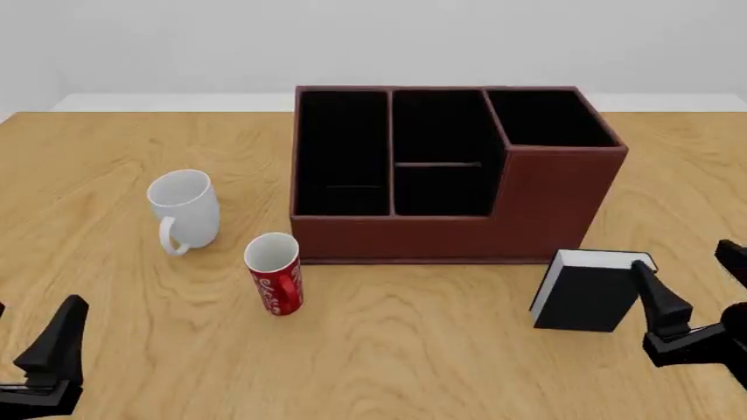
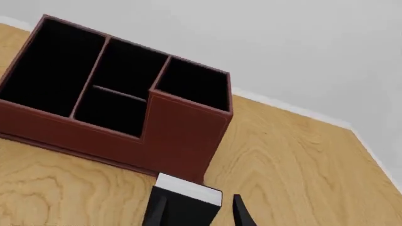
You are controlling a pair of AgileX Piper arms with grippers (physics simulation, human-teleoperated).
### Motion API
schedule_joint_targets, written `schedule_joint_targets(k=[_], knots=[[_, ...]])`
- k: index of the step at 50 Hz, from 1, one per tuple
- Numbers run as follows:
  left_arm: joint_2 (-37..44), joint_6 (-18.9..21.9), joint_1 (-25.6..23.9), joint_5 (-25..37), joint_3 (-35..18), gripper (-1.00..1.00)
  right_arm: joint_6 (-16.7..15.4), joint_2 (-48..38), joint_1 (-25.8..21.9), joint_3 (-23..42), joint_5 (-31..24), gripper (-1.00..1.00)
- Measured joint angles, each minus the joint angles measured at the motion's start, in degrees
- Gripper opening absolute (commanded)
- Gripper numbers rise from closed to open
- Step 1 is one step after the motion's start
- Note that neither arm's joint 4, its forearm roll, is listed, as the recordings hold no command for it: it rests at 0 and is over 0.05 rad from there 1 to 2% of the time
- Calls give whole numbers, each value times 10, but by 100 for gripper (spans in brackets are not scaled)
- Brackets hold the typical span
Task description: Pick up the book and place it in the right compartment of the caddy.
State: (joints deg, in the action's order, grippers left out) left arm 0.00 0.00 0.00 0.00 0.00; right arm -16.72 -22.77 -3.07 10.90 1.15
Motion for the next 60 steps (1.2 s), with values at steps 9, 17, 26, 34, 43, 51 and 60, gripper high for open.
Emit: schedule_joint_targets(k=[9,17,26,34,43,51,60], knots=[[0,0,0,0,0,100,-61,-34,-10,45,-24,100],[0,0,0,0,0,100,-120,-51,-32,86,-60,100],[0,0,0,0,0,100,-200,-69,-62,122,-101,100],[0,0,0,0,0,100,-281,-84,-83,151,-144,100],[0,0,0,0,0,100,-368,-114,-102,187,-215,100],[0,0,0,0,0,100,-419,-137,-103,209,-258,100],[0,0,0,0,0,100,-454,-162,-97,229,-294,100]])
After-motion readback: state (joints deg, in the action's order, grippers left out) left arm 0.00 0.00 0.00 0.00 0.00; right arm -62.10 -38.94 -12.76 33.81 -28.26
